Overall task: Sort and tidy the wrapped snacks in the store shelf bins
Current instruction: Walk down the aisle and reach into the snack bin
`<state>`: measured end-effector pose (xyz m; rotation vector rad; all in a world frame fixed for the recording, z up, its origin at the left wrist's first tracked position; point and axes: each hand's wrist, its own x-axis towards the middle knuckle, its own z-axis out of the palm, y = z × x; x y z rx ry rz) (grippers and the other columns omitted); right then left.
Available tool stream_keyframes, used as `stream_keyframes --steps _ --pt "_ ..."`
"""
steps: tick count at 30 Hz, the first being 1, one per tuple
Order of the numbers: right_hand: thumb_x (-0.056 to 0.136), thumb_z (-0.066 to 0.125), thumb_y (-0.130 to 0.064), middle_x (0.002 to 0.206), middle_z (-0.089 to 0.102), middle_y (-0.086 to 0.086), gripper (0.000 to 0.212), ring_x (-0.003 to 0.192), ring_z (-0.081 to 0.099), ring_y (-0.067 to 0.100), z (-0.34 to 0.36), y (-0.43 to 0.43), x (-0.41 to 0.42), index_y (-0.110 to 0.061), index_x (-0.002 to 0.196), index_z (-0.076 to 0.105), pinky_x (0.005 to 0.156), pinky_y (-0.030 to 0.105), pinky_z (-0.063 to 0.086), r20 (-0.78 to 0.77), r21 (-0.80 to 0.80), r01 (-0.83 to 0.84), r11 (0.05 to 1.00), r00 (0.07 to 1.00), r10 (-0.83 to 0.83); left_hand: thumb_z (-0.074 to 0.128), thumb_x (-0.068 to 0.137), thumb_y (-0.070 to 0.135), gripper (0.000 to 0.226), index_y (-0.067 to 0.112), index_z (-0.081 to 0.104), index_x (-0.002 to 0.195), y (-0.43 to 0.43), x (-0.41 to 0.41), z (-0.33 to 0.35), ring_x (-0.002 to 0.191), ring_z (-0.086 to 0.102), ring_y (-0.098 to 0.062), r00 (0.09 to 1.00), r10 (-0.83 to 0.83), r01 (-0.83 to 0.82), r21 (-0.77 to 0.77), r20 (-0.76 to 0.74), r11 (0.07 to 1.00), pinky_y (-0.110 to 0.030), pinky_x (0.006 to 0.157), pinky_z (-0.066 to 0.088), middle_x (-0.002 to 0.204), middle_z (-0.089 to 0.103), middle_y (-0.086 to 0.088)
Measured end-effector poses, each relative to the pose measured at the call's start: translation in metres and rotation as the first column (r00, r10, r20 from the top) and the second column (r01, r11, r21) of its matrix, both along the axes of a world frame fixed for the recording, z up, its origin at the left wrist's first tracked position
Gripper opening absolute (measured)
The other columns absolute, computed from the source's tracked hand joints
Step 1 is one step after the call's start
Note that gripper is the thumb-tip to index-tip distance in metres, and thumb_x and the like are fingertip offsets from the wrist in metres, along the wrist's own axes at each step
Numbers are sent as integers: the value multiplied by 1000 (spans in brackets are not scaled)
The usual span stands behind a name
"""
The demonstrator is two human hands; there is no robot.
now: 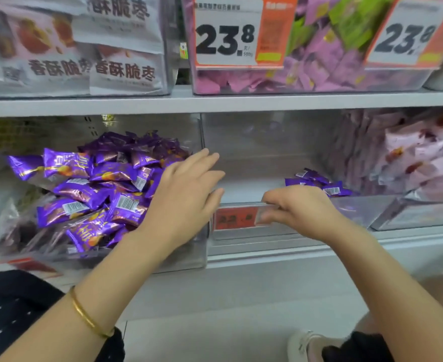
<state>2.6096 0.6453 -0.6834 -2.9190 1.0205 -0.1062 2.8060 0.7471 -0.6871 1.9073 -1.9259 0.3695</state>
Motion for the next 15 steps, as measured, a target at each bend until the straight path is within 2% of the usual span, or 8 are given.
stream_keyframes --steps 4,7,10,13,15 --pt "87 56 -48 72 48 -8 25 80 50 17 24 3 -6 -24 84 50 64 31 36 -43 41 -58 997 997 59 40 86 30 37 13 67 105 0 -2 9 120 52 -26 999 -39 38 -87 -7 995 -43 93 42 118 64 -2" --pt "84 60 -44 73 48 -7 27 78 48 15 16 13 -11 -24 75 44 64 31 36 -115 96 -128 987 984 139 45 87 24 29 13 68 101 9 -5 7 103 53 -25 995 -101 102 -138 12 985 -40 86 44 102 67 2" --pt "82 65 -37 65 44 -6 37 70 42 13 8 21 -13 -26 61 36 58 30 31 -187 202 -170 965 960 208 47 85 19 26 13 69 96 21 -9 2 95 49 -22 989 -144 146 -192 24 970 -35 82 36 91 66 4" --pt "79 69 -32 63 41 -5 41 62 39 10 6 19 -13 -24 59 34 59 29 33 -215 278 -140 950 955 204 50 84 20 24 15 69 97 29 -11 1 91 50 -21 983 -183 180 -200 7 963 -35 78 37 89 66 6" --pt "76 73 -28 64 39 -5 41 56 36 7 7 17 -11 -24 61 35 53 25 33 -220 370 -113 922 954 205 52 85 22 24 15 68 101 32 -10 1 94 53 -23 975 -219 211 -181 -25 961 -38 80 41 96 66 4"
